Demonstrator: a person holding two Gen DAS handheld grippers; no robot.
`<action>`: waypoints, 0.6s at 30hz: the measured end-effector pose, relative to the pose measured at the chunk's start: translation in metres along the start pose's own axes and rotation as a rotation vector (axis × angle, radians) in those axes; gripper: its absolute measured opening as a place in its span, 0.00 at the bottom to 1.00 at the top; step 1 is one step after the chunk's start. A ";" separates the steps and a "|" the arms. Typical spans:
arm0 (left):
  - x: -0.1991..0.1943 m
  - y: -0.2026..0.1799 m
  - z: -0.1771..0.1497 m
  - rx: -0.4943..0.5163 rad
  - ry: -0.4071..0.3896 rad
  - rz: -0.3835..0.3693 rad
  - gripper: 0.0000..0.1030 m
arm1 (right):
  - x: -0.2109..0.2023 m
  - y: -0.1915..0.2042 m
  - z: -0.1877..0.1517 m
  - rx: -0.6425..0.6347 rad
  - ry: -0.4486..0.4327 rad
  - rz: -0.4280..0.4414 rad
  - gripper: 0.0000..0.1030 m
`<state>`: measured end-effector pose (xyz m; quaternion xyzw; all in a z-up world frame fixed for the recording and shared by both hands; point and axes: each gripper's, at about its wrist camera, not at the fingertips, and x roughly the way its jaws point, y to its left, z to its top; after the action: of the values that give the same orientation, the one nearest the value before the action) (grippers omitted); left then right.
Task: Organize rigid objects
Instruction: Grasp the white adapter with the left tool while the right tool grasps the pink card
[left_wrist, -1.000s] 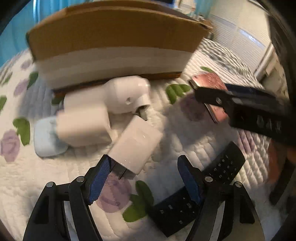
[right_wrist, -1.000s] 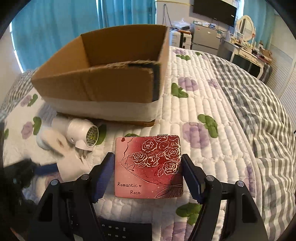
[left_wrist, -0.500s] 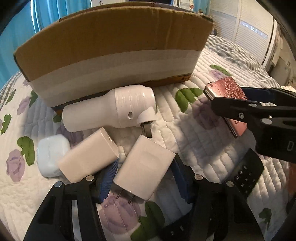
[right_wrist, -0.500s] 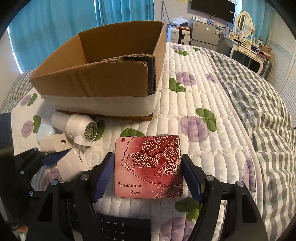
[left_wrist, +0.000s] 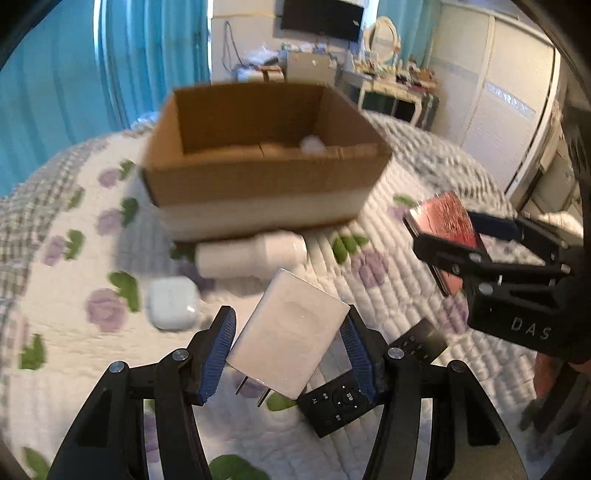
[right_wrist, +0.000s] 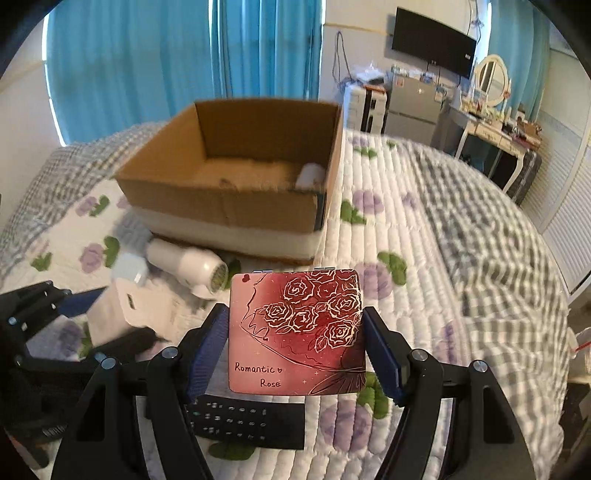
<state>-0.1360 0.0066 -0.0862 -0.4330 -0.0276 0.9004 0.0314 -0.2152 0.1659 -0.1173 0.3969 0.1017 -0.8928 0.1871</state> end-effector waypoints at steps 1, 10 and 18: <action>-0.009 0.002 0.007 -0.011 -0.015 -0.003 0.57 | -0.004 0.001 0.003 0.000 -0.007 0.002 0.69; -0.069 0.019 0.070 -0.036 -0.146 0.034 0.57 | -0.057 0.013 0.057 -0.062 -0.121 0.004 0.69; -0.056 0.037 0.140 -0.065 -0.195 0.102 0.57 | -0.045 0.012 0.120 -0.051 -0.182 0.020 0.69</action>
<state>-0.2115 -0.0381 0.0422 -0.3452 -0.0376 0.9373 -0.0312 -0.2631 0.1266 -0.0048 0.3104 0.1032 -0.9203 0.2145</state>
